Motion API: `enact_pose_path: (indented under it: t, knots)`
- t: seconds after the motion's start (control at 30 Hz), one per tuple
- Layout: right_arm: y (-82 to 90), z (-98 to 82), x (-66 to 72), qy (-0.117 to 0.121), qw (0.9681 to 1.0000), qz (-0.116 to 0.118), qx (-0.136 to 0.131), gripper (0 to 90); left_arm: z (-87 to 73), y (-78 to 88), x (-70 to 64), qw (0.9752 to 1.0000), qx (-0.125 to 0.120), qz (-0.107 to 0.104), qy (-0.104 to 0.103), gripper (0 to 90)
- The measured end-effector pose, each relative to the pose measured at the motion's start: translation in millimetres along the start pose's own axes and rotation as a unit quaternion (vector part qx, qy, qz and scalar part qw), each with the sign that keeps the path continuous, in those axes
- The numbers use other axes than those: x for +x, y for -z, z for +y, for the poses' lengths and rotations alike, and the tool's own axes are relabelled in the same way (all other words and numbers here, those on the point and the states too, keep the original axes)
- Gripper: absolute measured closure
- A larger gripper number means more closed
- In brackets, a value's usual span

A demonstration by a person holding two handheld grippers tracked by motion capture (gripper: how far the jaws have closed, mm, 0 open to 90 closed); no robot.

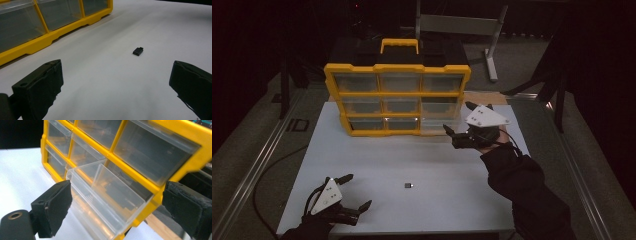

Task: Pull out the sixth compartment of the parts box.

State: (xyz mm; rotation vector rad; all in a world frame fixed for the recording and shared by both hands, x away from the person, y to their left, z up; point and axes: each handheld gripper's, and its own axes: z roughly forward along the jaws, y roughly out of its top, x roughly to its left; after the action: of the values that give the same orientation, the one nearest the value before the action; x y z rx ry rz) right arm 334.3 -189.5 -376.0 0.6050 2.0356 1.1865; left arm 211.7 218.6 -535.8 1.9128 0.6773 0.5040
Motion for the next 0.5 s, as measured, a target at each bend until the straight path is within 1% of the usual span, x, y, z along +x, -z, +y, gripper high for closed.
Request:
enact_pose_path:
  t: [0.03,0.1,0.13,0.23,0.27,0.3,0.33,0.4,0.43,0.5]
  knots:
    - [1.9,-3.8,-2.3,-0.005,1.0,0.008,-0.002,8.1,0.0,0.0,0.1,1.0,0.0,0.001,-0.001,0.0]
    - [5.5,-11.1,-5.5,-0.017,0.9998,0.004,-0.007,8.1,-0.1,-0.4,0.2,1.0,0.0,0.0,0.001,0.0]
    - [7.6,-14.7,-6.8,-0.022,0.9997,0.009,-0.008,8.1,-0.1,-0.5,0.3,1.0,0.001,0.0,0.0,0.0]
    - [14.3,-25.1,-9.5,-0.037,0.9991,0.014,-0.016,8.1,-0.1,-0.6,0.3,1.0,0.001,0.0,0.0,0.0]
    - [16.5,-28.7,-10.3,-0.042,0.9989,0.012,-0.02,8.1,-0.1,-0.6,0.3,1.0,0.002,0.001,0.0,0.0]
    - [18.6,-32.3,-10.8,-0.049,0.9984,0.016,-0.022,8.0,-0.1,-0.6,0.3,1.0,0.001,0.001,0.0,0.0]
    - [19.9,-35.9,-11.4,-0.051,0.9984,0.013,-0.021,8.1,-0.1,-0.6,0.4,1.0,0.001,0.001,0.0,0.0]
    - [22.8,-43.4,-11.7,-0.059,0.9979,0.015,-0.023,8.1,-0.2,-0.5,0.6,1.0,0.001,0.001,-0.001,0.0]
    - [24.0,-47.2,-12.0,-0.061,0.9979,0.01,-0.022,8.1,-0.2,-0.5,0.7,1.0,0.001,0.002,0.0,0.0]
    - [26.4,-54.7,-12.8,-0.061,0.9977,0.015,-0.026,8.1,-0.2,-0.6,0.5,1.0,0.001,0.001,0.001,0.0]
